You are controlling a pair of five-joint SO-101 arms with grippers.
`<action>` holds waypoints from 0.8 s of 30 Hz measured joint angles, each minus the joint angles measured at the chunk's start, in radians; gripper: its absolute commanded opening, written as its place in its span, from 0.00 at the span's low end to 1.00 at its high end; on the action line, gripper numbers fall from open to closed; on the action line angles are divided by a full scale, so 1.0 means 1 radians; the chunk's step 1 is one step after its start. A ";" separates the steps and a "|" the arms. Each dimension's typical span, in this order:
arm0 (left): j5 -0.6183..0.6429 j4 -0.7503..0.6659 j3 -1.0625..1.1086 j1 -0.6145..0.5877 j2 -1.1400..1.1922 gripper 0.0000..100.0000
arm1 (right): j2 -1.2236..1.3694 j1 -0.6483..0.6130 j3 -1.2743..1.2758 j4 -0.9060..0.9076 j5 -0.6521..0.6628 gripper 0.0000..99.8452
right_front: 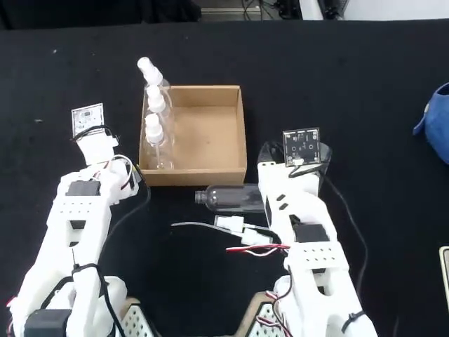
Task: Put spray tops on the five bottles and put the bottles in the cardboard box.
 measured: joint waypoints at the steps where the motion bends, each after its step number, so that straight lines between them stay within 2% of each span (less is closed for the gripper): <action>1: 0.000 0.000 0.000 0.000 0.000 0.05 | 0.000 0.000 0.000 0.000 0.000 0.01; 5: 0.000 0.000 0.000 -0.005 0.000 0.05 | 0.000 0.000 0.000 0.000 0.000 0.01; 8: 0.000 0.000 0.000 -0.061 0.000 0.05 | 0.000 0.000 0.000 0.000 0.000 0.02; 11: 0.000 0.023 -0.005 -0.117 0.000 0.05 | 0.000 0.000 -0.002 0.031 0.000 0.08; 15: 0.000 0.144 -0.043 -0.144 -0.009 0.05 | 0.000 0.000 -0.089 0.213 0.000 0.13; 18: 0.000 0.158 -0.044 -0.152 -0.060 0.06 | 0.000 -0.006 -0.178 0.370 0.005 0.13; 22: 0.002 0.135 0.017 -0.150 -0.121 0.11 | 0.000 -0.037 -0.284 0.543 0.121 0.13; 24: 0.002 0.118 0.041 -0.152 -0.149 0.09 | 0.000 -0.048 -0.351 0.644 0.198 0.13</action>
